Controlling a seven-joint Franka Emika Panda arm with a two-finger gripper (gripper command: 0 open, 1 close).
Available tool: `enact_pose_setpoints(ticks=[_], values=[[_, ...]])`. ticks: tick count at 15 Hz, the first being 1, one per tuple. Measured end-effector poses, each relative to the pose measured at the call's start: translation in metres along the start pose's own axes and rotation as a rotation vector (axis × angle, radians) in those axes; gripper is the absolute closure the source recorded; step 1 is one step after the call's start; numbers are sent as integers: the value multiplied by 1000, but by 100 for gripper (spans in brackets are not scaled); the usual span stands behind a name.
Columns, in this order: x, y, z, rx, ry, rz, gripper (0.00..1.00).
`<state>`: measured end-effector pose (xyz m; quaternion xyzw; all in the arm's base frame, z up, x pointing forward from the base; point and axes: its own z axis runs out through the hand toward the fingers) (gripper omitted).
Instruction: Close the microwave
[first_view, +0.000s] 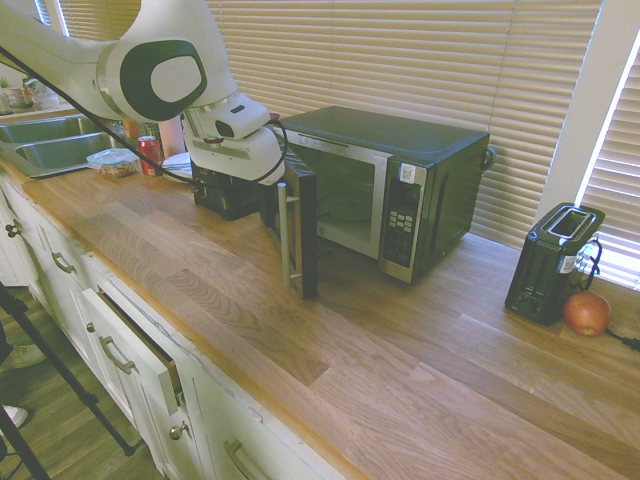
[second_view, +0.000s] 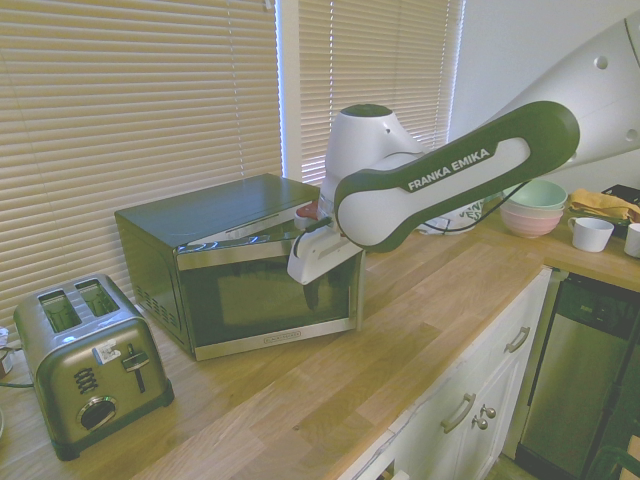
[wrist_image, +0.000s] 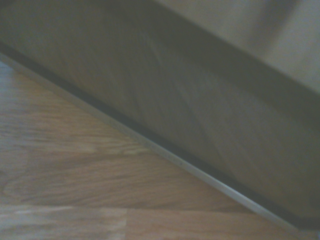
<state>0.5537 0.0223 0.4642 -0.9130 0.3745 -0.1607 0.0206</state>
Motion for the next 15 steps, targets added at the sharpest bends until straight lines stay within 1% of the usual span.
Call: enact_pose_setpoints(ticks=[3, 7, 9, 13, 15], values=[[15, -13, -14, 14, 33, -8, 0], [54, -39, 21, -1, 41, -5, 0], [68, -54, 29, 6, 49, -3, 0], [93, -69, 8, 30, 94, 11, 0], [111, -71, 8, 8, 96, 29, 0]])
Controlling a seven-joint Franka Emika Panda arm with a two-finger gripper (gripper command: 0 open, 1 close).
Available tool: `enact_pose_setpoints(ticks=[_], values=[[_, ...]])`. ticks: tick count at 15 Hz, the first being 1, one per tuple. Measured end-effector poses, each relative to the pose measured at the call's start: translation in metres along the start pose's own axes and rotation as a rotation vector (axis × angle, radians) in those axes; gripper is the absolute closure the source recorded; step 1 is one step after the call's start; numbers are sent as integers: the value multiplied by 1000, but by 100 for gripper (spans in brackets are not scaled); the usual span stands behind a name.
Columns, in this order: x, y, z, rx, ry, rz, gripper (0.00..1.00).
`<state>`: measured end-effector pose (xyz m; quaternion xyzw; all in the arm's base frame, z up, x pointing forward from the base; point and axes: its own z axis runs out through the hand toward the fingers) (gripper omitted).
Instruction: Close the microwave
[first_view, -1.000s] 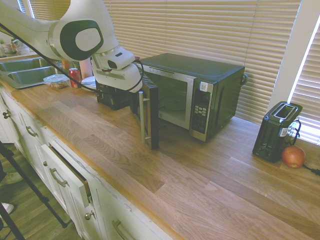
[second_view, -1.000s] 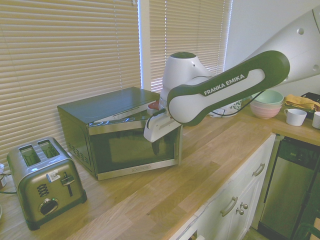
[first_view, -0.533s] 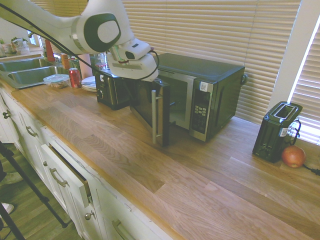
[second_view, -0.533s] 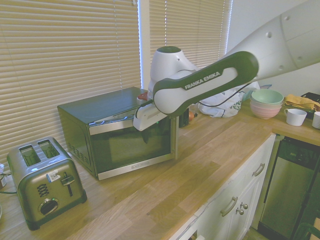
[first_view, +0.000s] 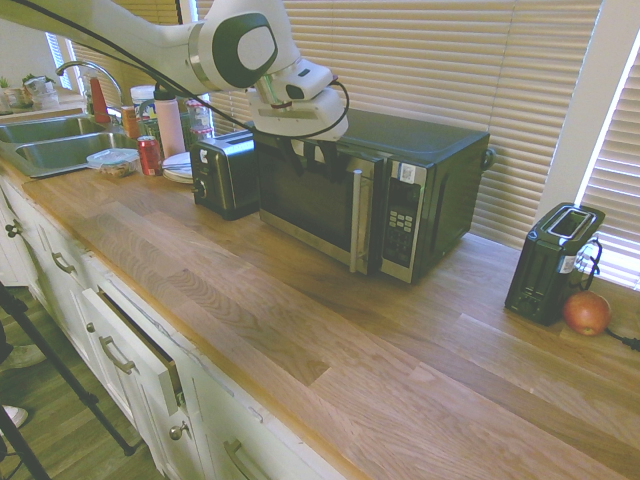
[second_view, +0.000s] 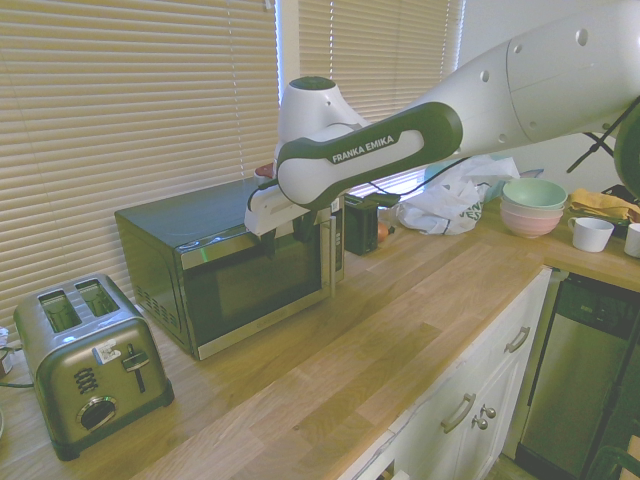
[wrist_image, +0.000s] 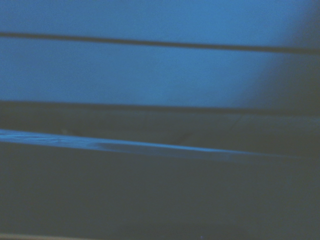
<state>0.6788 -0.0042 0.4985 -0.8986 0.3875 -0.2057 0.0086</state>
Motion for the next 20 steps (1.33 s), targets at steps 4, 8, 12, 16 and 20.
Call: enact_pose_setpoints(ticks=[4, 8, 12, 16, 20], values=[[14, -8, 23, -52, -27, 7, 0], [6, -11, 23, -46, -35, 3, 0], [-49, -4, 22, -57, -93, -1, 0], [-95, 32, -9, -70, -148, -10, 0], [-145, 85, -22, -109, -201, -20, 0]])
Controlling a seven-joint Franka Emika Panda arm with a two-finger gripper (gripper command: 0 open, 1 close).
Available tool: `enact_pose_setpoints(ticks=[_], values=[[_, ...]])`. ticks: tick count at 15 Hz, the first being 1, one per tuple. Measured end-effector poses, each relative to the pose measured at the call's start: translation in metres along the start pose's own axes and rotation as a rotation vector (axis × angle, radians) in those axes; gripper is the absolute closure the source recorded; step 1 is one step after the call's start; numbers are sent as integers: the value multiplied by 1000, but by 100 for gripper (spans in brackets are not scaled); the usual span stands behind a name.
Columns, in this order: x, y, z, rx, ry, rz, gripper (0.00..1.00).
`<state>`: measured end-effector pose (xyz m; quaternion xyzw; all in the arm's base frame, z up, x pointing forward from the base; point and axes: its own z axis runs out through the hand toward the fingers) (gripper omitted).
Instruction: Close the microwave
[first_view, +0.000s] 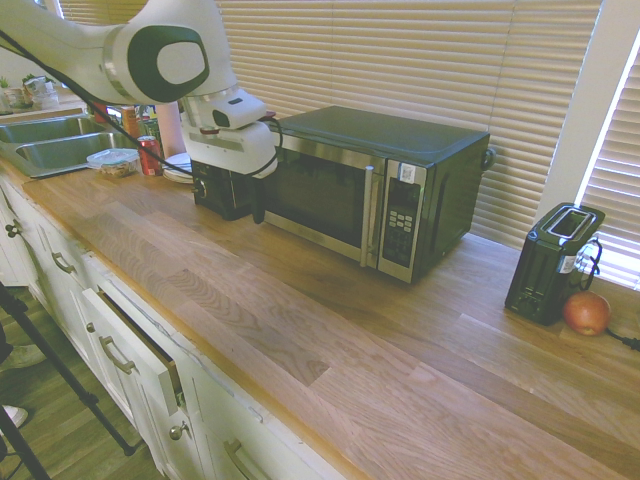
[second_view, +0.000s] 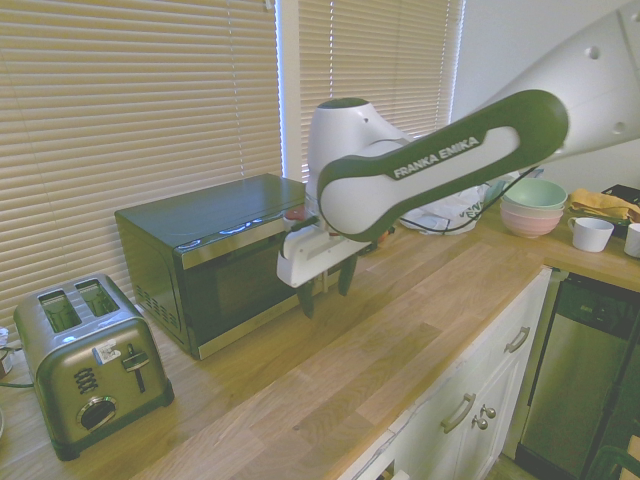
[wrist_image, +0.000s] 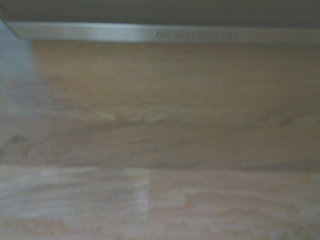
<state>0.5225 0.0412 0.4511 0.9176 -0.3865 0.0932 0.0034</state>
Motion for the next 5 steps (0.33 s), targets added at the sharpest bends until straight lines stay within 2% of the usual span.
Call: enact_pose_setpoints(ticks=[5], values=[[-23, 45, 24, -30, -37, 13, 0]])
